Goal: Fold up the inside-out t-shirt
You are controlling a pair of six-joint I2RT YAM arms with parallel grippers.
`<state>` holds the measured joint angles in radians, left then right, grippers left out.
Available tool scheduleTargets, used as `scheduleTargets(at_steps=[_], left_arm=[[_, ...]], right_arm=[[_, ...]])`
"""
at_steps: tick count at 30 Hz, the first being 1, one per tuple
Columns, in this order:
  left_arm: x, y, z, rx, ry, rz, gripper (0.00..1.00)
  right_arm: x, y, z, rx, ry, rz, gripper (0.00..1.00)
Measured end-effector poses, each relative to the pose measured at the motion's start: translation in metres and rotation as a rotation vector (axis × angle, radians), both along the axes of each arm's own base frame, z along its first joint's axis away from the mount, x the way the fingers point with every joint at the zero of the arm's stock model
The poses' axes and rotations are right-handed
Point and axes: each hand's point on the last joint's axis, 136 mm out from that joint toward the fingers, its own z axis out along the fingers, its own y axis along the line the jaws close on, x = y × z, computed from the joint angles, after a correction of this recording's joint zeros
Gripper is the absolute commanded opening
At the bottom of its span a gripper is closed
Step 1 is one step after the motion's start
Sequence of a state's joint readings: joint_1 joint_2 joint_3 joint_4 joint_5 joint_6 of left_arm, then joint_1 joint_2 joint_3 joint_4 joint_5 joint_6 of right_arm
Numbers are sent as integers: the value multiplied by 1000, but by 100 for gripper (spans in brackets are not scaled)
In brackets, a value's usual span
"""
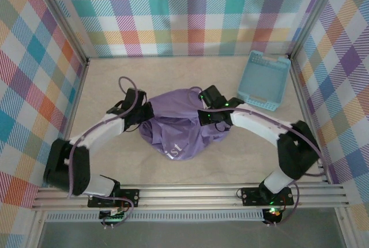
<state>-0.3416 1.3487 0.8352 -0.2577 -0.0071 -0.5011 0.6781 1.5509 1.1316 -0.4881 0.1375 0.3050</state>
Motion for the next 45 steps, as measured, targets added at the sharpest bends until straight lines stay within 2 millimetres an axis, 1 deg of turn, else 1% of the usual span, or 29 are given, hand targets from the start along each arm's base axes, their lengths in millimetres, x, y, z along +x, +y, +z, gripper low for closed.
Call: scheduleTargets(at_steps=[3,5,7,8,9,11,12,14,15,16,18,20,22,23,25,27,28,30,32,34,35,37,38,40,42,45], left_arm=[[-22,8,32,-18,-94,7,0],[-37,12,52,-19,-156,15,0],[-55,15,69,-47,-226,15,0],[-63,17,73,-63,-250,17,0],[-71,20,75,-78,-268,24,0],[-82,28,70,-81,-269,52,0],[-83,30,65,-74,-256,63,0],[-80,29,47,-51,-192,68,0],[-78,27,34,-36,-148,65,0],[-77,24,22,-25,-102,57,0],[-78,20,-4,-5,-10,41,0],[-84,19,-20,0,40,28,0],[-89,19,-25,-7,52,22,0],[-90,19,-25,-9,50,22,0],[-92,19,-22,-17,35,20,0],[-91,19,-18,-31,12,22,0],[-91,19,-16,-39,-1,24,0],[-94,20,-14,-53,-19,29,0],[-96,20,-13,-68,-31,32,0],[-98,20,-10,-80,-42,31,0],[-98,19,-10,-84,-45,28,0],[-98,18,-9,-94,-49,22,0],[-99,17,-9,-97,-50,20,0],[-100,16,-9,-106,-51,16,0],[-101,15,-11,-112,-44,9,0],[-103,12,-12,-121,-37,-2,0]], right_arm=[[2,-16,40,68,-66,-33,2],[4,-28,56,99,-91,-57,4],[6,-37,63,113,-98,-80,7],[8,-41,62,112,-94,-90,8],[11,-45,57,102,-80,-103,10],[19,-47,44,76,-46,-119,14],[25,-45,34,56,-24,-123,19],[37,-41,12,16,19,-133,36],[42,-38,1,-6,38,-133,43],[43,-37,-9,-34,50,-131,48],[37,-34,-19,-95,53,-106,55],[26,-20,-14,-135,21,-42,55],[5,14,0,-133,-25,74,53],[-5,29,6,-117,-41,124,52],[-31,67,19,-56,-56,241,52],[-54,96,24,6,-39,336,51],[-60,106,23,24,-23,364,49],[-61,118,14,41,10,382,47],[-58,124,-3,38,50,386,46],[-59,128,-26,24,108,390,45],[-59,129,-35,20,132,387,45],[-60,133,-51,16,178,382,40],[-61,135,-55,17,191,380,37],[-59,139,-61,19,209,368,37],[-54,143,-62,21,205,359,38],[-41,146,-61,14,176,323,39]])
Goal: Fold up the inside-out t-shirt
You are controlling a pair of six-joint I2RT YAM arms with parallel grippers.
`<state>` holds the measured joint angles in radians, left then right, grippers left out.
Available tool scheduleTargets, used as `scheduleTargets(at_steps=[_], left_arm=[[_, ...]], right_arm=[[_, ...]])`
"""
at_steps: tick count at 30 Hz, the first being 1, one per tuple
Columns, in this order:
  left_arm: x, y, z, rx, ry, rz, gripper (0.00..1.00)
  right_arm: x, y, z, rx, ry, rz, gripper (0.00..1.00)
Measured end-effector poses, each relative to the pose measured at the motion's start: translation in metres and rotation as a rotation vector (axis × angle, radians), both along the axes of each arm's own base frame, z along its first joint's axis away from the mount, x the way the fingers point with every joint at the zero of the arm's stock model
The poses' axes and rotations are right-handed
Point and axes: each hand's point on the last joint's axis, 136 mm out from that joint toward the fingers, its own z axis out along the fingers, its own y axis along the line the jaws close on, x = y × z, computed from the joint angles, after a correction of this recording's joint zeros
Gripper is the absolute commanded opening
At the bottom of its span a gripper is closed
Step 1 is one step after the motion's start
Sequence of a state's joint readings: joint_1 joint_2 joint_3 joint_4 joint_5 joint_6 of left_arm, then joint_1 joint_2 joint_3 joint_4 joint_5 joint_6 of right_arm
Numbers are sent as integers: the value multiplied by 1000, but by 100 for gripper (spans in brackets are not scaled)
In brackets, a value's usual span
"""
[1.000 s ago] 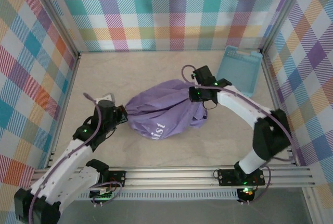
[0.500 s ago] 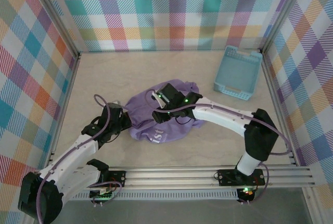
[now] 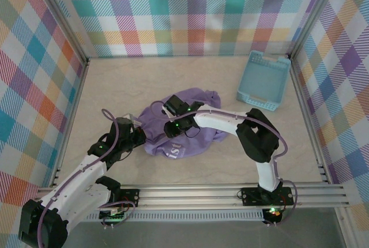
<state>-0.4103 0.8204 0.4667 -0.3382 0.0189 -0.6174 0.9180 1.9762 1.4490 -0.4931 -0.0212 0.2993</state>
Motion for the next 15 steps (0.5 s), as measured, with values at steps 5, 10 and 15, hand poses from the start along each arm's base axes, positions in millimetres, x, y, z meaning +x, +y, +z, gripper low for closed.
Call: scheduleTargets(at_steps=[5,10,15], left_arm=[[-2,-1,5,-14,-13,-8,0],[-4,-2,7,-24,-25,-14,0],[-8,-1,-5,-15,8,-18,0]], right_arm=[[36,6,3,5,-56,-59,38],[77,-8,-15,-2,-73,-119,39],[121,-11,-10,-1,-140,-132,41]])
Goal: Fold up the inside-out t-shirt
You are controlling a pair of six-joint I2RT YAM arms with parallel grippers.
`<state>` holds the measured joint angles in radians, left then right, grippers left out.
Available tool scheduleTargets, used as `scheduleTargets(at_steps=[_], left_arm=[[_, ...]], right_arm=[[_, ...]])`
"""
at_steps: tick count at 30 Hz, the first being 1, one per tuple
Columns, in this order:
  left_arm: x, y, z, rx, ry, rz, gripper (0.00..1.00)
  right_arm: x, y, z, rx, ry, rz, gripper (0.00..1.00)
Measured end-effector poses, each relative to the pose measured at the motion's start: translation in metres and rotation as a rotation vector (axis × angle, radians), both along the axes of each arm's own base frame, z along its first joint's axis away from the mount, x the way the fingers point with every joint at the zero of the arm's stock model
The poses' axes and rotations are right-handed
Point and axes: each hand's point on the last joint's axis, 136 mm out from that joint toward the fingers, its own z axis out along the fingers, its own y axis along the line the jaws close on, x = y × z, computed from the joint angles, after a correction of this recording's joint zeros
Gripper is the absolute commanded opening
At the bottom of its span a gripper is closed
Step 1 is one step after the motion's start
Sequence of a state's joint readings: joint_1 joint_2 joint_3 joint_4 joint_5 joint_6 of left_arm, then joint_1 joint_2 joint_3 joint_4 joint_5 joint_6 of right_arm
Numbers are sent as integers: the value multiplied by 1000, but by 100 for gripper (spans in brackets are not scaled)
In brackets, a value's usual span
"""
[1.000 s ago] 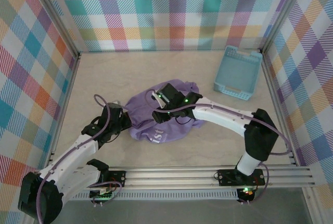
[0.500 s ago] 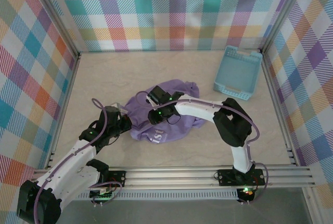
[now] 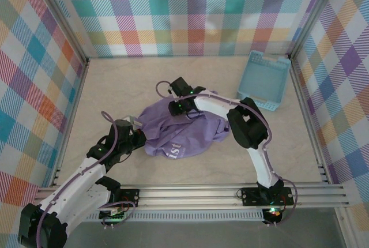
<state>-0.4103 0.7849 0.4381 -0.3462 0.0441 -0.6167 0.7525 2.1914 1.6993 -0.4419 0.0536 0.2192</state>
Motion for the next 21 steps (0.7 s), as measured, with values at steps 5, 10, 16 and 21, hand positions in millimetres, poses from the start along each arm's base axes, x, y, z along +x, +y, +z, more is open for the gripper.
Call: scheduleTargets(at_steps=[5,10,16,21], left_arm=[[-2,4,-6,19,22,10,0],[-1,8,-10,42,30,27,0],[-1,8,-12,47,36,30,0],[-1,8,-11,47,33,30,0]], right_arm=[[14,4,28,5,-87,23,47],[-48,-1,45,-13,-79,117,52],[-117,17,45,-32,-79,250,70],[-104,2,7,-148,-82,218,70]])
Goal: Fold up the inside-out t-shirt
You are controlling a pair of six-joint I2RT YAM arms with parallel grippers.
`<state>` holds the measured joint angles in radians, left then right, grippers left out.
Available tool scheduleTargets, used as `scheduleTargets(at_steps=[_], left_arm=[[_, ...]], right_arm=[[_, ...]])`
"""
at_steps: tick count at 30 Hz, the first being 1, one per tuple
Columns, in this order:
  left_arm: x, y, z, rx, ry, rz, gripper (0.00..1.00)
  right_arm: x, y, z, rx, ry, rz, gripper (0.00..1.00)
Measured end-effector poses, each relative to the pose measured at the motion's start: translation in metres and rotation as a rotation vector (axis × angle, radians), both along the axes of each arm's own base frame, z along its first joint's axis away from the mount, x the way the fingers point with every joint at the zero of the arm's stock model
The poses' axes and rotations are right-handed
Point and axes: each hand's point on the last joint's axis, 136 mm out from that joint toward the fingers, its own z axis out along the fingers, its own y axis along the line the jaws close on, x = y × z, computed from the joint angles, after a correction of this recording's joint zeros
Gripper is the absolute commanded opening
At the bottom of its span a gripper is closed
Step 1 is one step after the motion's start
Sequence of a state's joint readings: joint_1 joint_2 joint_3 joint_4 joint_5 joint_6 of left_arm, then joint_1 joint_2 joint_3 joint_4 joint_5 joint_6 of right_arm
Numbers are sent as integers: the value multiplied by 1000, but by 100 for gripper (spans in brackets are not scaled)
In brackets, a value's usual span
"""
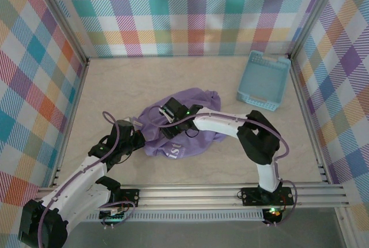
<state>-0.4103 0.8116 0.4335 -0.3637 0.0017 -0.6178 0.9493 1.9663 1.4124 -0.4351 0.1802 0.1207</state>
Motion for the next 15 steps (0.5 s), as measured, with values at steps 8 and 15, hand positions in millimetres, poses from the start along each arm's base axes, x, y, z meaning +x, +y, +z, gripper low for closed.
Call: scheduleTargets(at_steps=[8,15], left_arm=[[0,-1,5,-13,-18,-3,0],[0,-2,5,-17,-18,-3,0]], right_arm=[[37,-12,-22,-76,-39,-84,61],[71,-10,-6,-30,-71,-141,62]])
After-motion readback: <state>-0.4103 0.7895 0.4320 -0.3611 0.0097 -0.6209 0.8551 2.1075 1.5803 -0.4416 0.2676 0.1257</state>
